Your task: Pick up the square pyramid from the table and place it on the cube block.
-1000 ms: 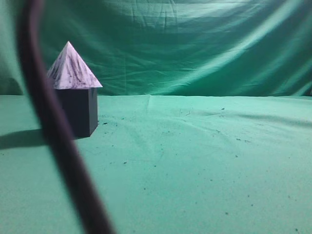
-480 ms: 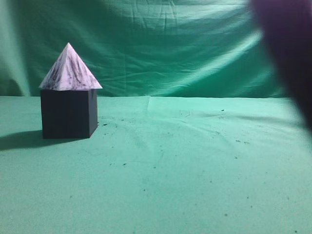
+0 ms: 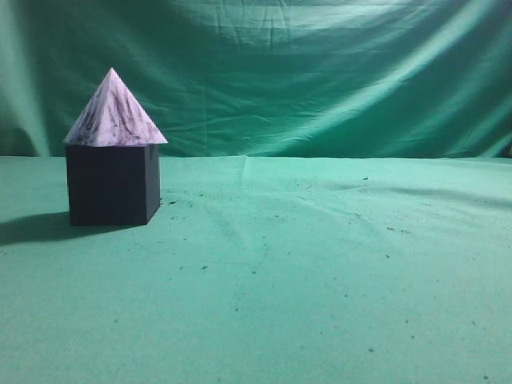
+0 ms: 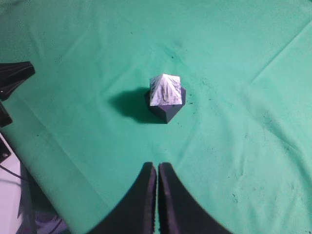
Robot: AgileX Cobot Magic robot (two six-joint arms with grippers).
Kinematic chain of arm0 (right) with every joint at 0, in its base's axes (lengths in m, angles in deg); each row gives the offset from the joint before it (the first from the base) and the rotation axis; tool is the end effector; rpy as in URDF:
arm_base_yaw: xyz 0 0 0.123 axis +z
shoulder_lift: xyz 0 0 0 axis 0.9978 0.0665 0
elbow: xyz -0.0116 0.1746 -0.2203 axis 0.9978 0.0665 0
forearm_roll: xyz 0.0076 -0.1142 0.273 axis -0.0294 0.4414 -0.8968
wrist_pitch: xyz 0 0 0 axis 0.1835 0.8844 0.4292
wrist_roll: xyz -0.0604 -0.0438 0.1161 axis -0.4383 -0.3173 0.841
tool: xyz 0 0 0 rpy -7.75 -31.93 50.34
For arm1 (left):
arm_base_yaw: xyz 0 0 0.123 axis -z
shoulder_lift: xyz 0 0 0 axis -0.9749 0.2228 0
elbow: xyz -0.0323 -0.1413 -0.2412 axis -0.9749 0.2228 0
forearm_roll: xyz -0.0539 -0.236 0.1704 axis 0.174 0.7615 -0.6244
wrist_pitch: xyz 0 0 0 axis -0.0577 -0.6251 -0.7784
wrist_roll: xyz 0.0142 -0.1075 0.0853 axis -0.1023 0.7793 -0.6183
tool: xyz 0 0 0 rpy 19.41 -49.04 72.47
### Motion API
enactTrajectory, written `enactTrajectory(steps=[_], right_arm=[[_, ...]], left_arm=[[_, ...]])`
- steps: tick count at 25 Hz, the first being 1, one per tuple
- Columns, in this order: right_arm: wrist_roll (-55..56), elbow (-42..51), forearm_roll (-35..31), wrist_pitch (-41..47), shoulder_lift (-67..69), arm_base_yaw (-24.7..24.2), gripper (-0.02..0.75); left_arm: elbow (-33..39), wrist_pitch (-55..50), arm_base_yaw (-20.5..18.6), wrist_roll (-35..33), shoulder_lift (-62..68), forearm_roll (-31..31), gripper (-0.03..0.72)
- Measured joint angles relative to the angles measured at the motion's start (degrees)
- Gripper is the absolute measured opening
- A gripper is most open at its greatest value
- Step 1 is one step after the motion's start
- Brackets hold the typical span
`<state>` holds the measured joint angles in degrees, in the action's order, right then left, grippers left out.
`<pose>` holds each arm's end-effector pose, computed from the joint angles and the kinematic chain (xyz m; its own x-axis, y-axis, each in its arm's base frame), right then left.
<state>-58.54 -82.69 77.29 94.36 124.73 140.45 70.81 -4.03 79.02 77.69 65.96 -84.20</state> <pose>0.1687 0.2296 0.4217 -0.4862 -0.5070 -0.7117 -0.7587 0.6490 0.0559 0.1467 -0.0057 0.1622 -0.2620 0.0647 -0.9629 0.0538 0.9972 0.0524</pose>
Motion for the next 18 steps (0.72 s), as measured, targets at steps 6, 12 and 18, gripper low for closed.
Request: enactTrajectory(steps=[6, 12, 18], right_arm=[[0.0, 19.7, -0.1, -13.5, -18.7, 0.0, 0.0], [0.0, 28.5, -1.5, -11.3, -33.1, 0.0, 0.0], [-0.1, 35.3, 1.9, -12.7, -40.9, 0.0, 0.0]], left_arm=[[0.0, 0.0, 0.0, 0.0, 0.0, 0.0, 0.0], [0.0, 0.0, 0.0, 0.0, 0.0, 0.0, 0.0], [0.0, 0.0, 0.0, 0.0, 0.0, 0.0, 0.0]])
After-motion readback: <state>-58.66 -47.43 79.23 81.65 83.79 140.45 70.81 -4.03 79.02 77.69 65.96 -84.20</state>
